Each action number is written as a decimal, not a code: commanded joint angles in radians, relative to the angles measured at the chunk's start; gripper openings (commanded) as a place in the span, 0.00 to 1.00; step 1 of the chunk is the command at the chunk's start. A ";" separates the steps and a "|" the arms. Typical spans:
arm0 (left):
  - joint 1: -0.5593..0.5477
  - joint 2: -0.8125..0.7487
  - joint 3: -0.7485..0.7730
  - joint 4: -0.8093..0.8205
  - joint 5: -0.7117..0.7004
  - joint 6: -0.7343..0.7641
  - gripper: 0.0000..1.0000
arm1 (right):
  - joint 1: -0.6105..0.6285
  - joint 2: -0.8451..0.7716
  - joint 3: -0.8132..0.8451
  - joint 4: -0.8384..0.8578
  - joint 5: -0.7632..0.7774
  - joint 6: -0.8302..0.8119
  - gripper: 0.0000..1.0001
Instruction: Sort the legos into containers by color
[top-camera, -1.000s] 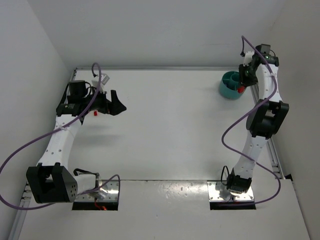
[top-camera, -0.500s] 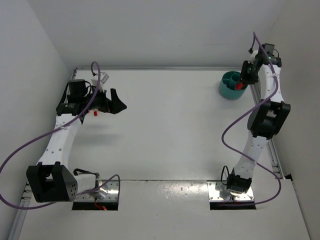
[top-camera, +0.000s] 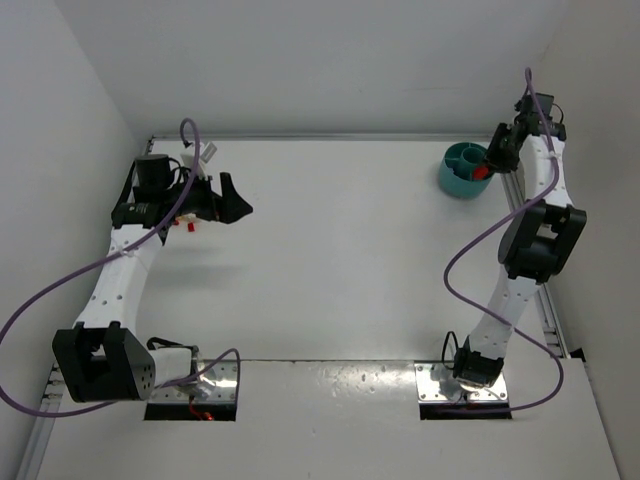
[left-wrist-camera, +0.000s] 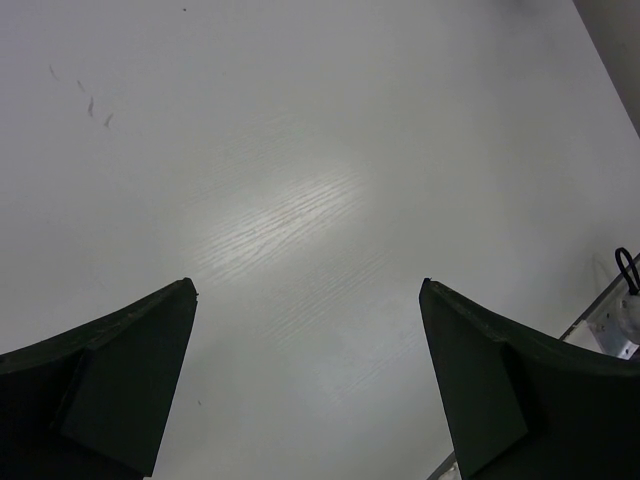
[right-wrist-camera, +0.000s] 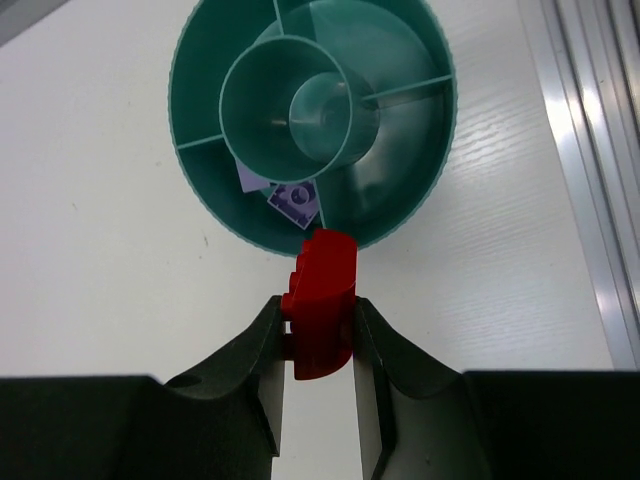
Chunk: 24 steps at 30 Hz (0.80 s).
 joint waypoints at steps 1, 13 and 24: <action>0.003 -0.039 -0.013 0.022 -0.002 -0.017 1.00 | -0.002 -0.049 0.058 0.043 0.058 0.043 0.00; 0.003 -0.050 -0.022 0.063 -0.026 -0.028 1.00 | -0.021 0.033 0.110 0.034 0.133 0.121 0.00; 0.003 -0.040 -0.031 0.082 -0.026 -0.037 1.00 | -0.021 0.091 0.129 0.043 0.112 0.164 0.00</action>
